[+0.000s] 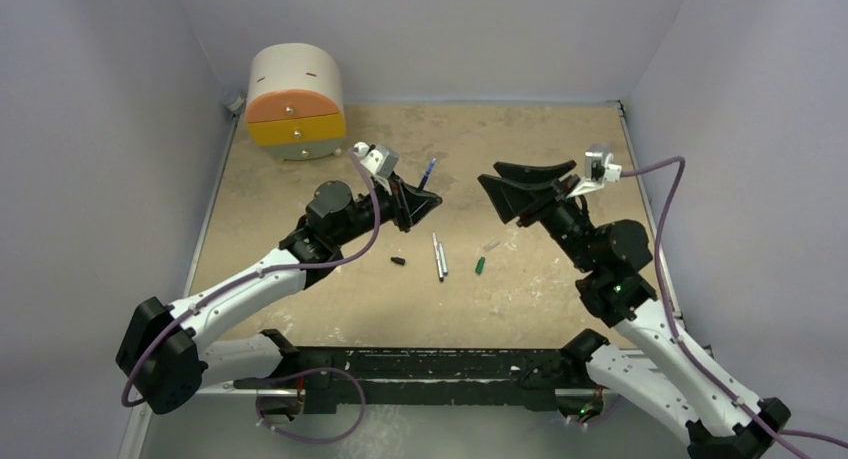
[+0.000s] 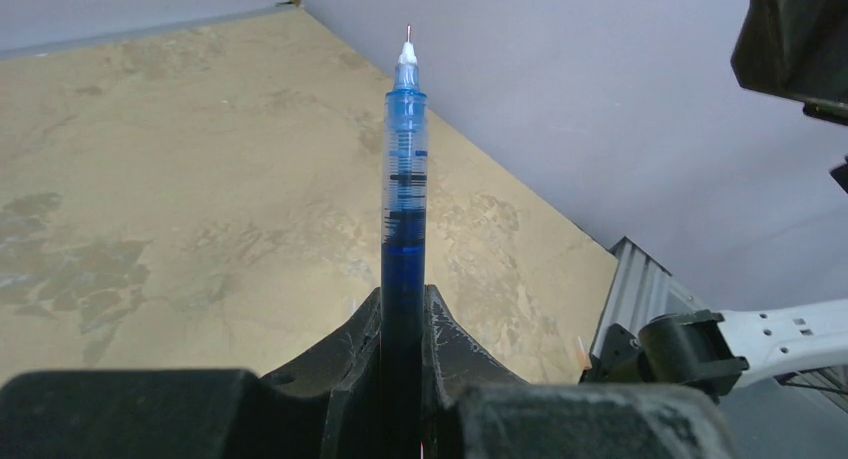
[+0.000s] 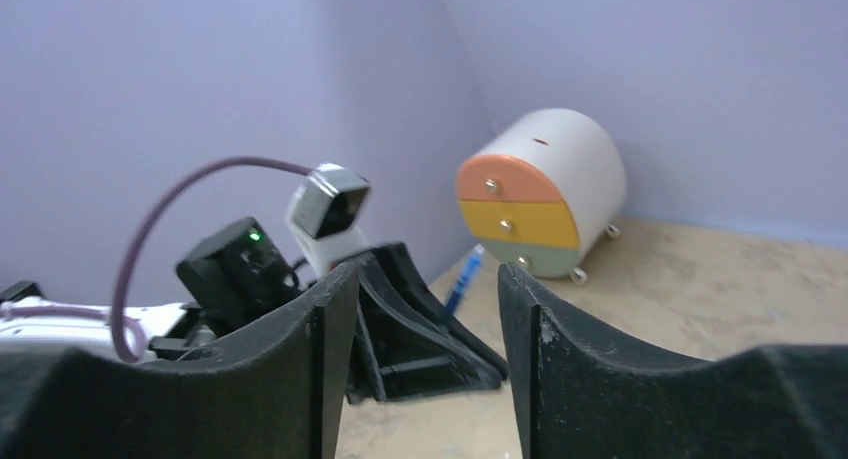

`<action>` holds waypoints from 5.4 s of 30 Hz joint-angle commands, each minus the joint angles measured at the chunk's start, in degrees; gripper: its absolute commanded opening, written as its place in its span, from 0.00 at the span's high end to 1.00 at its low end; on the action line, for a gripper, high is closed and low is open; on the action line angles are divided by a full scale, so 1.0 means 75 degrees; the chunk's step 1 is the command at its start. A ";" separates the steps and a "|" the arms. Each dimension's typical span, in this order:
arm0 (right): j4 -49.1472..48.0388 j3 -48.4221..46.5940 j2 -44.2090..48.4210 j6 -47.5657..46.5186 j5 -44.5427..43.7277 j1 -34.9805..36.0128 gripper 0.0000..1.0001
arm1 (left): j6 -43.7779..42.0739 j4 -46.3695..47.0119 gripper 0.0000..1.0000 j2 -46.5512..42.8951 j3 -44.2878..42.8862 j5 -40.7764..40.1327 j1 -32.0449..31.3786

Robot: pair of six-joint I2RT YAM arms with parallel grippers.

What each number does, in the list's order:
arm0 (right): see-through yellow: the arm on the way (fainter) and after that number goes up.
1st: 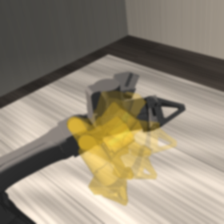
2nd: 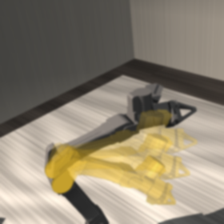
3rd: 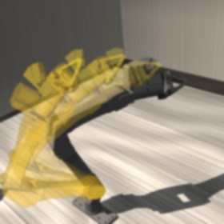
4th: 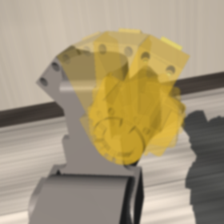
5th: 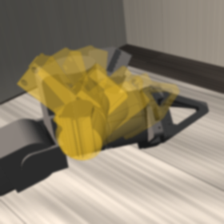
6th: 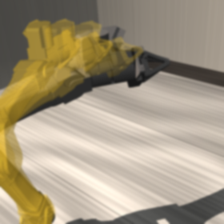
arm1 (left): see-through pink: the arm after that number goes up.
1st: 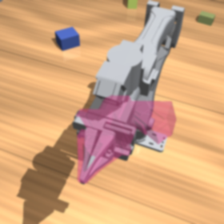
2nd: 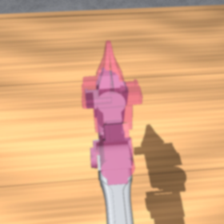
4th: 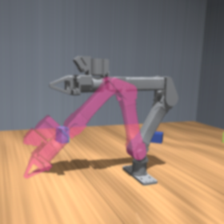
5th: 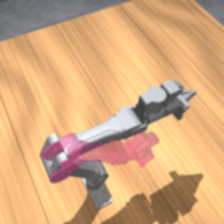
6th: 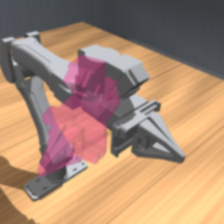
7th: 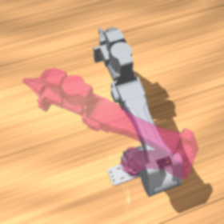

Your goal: Insert the pens into the pen caps

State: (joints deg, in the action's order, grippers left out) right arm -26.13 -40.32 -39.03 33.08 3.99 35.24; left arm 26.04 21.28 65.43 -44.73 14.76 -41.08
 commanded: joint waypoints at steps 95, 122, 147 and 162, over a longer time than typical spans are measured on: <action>0.3653 0.0084 -0.4403 0.2546 -0.3679 0.0001 0.56 | -0.1280 -0.1592 1.00 -0.0972 -0.0677 -0.0956 -0.0349; 0.4879 -0.0514 -0.6098 0.5283 -0.3091 -0.0820 0.49 | -0.1208 -0.1594 1.00 -0.0868 -0.0651 -0.0903 -0.0351; 0.5172 -0.0962 -0.7089 0.5456 -0.3420 -0.0867 0.72 | -0.1129 -0.1676 1.00 -0.0877 -0.0680 -0.0929 -0.0356; 0.4145 -0.0617 -0.5951 0.4199 -0.3007 -0.0865 1.00 | -0.1094 -0.1747 1.00 -0.0944 -0.0704 -0.0949 -0.0362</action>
State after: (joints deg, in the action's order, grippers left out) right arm 9.17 -46.41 -90.39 69.60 -19.38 29.10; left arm 17.06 7.49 59.55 -49.76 7.84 -43.64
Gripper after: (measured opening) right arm 0.027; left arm 0.095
